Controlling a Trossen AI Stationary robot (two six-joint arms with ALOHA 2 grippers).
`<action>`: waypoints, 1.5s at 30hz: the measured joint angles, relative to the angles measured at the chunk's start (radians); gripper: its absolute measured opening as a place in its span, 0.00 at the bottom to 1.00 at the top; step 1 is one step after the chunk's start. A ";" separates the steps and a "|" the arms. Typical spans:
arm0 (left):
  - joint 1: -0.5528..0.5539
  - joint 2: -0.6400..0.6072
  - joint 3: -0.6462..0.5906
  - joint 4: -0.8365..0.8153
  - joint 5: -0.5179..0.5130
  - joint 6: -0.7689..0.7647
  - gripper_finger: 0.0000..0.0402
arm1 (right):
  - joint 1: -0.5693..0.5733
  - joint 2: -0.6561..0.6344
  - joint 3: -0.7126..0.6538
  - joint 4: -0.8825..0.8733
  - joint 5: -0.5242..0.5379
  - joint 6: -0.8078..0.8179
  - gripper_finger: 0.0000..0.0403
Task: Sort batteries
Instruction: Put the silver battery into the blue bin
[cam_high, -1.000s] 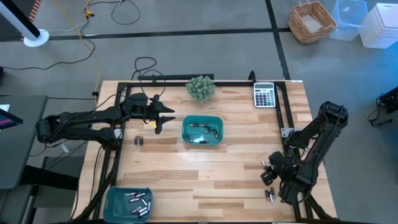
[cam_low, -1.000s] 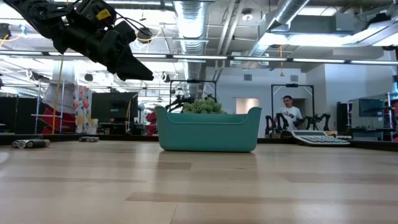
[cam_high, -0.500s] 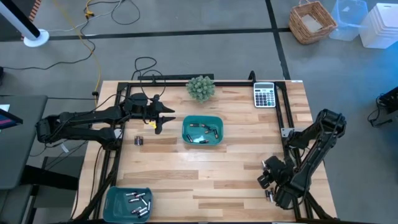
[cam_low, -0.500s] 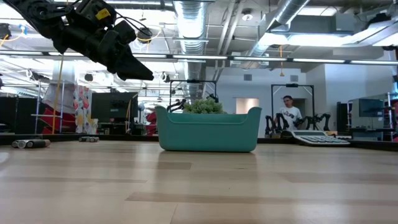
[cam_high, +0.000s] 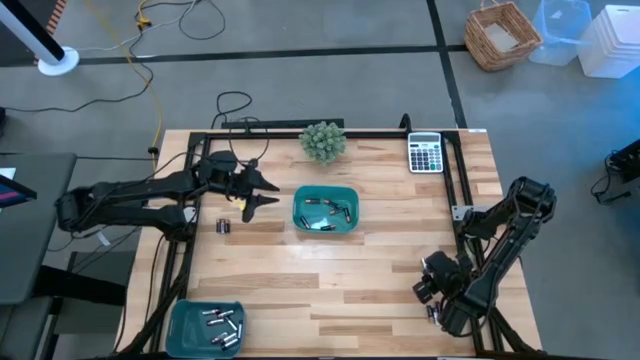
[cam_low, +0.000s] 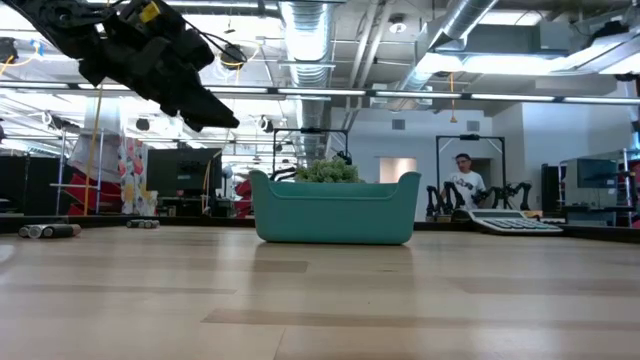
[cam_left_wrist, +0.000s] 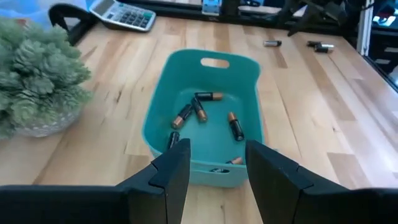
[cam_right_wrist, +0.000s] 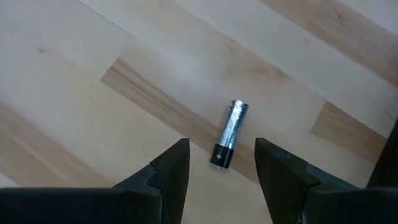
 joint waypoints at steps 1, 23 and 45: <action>0.000 -0.009 0.000 0.000 0.000 0.000 0.37 | -0.002 0.000 0.000 -0.001 0.000 0.000 0.48; 0.001 -0.034 0.000 -0.022 -0.005 0.008 0.37 | -0.018 0.000 -0.129 0.140 0.001 0.001 0.48; 0.001 -0.034 0.000 -0.019 -0.034 0.017 0.37 | -0.019 -0.002 -0.209 0.237 0.009 -0.030 0.15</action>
